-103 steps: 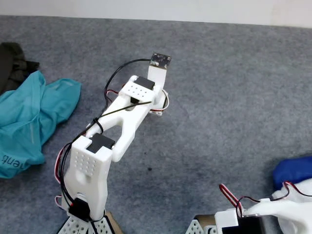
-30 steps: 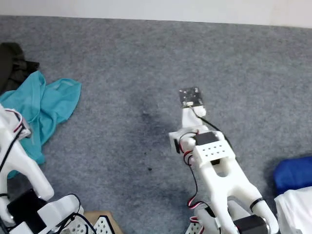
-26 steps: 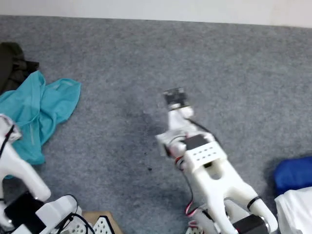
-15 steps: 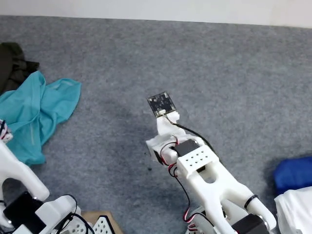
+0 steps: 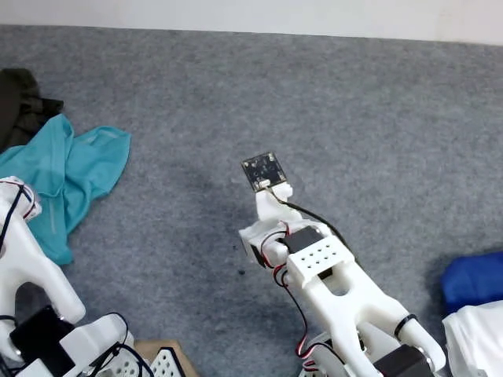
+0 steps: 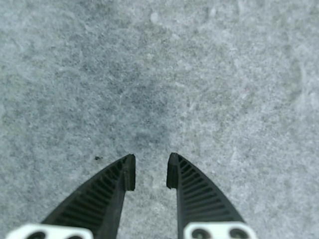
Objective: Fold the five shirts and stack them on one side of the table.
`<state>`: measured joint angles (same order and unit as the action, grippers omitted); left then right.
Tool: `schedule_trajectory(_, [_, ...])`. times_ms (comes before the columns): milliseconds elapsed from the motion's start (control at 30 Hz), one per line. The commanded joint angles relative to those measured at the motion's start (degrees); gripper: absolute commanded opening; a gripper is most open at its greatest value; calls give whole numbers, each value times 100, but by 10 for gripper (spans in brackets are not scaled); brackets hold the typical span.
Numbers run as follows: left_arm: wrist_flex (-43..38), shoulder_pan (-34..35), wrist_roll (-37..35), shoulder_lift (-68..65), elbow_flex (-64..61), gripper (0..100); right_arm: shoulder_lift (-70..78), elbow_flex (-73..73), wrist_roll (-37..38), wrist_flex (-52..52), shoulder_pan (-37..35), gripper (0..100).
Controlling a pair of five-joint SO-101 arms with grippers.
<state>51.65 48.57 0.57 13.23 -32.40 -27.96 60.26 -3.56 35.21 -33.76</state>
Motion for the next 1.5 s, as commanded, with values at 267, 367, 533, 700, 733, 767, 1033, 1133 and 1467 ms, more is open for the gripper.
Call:
schedule_trajectory(267, [-114,-92,62,198,-259,200,-198,-22,0,-92,101,118])
schedule_trajectory(367, [-334,-92,62,189,-277,200,-198,-22,0,-92,101,118])
schedule_trajectory(533, [-536,-110,62,189,-391,200,-207,-22,0,-92,286,118])
schedule_trajectory(700, [-923,-119,62,189,-655,199,-207,-22,0,-92,312,118])
schedule_trajectory(733, [-976,-127,62,189,-699,199,-207,-22,0,-92,312,118])
schedule_trajectory(767, [-1002,-171,62,189,-716,199,-207,-22,0,-92,312,118])
schedule_trajectory(1033, [-1257,-453,70,189,-743,15,-198,-22,0,-92,312,118])
schedule_trajectory(1133, [-1284,-488,70,189,-743,12,-171,-22,0,-92,321,118])
schedule_trajectory(1467, [-1116,-435,62,338,-558,17,-154,-22,0,-92,444,118])
